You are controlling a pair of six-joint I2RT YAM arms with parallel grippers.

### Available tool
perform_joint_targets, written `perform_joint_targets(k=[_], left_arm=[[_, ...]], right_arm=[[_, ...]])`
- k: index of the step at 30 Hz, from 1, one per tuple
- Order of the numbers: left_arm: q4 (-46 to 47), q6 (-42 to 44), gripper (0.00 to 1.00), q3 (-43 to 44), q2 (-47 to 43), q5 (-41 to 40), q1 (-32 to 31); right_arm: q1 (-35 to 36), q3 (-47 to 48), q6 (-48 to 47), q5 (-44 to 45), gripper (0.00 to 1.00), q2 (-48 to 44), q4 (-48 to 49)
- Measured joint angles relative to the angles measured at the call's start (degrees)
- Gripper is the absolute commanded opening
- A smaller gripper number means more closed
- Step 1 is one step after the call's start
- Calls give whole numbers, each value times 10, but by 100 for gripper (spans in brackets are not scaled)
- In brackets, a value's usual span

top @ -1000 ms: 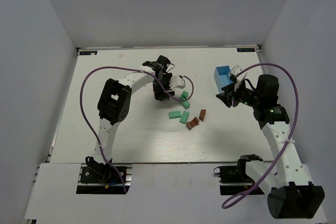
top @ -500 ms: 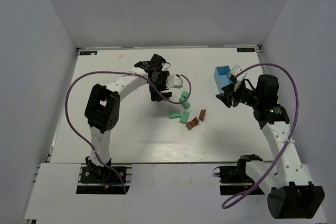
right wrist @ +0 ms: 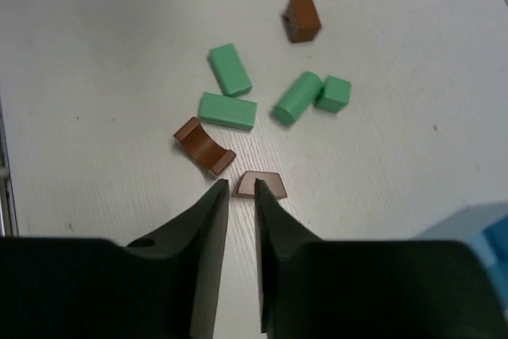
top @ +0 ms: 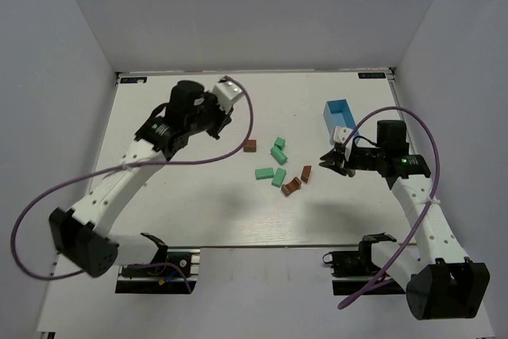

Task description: Build the wood block tower

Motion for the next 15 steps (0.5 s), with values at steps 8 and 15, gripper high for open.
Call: perform_joint_targets(k=[8,15], left_arm=[[90,-158,95,-284,-300,-21,3],[155,-185,94,-393,-449,-82,5]], right_arm=[[75,5,-144,-51,56,58,-37],[187,16,-158,66,62,183,10]])
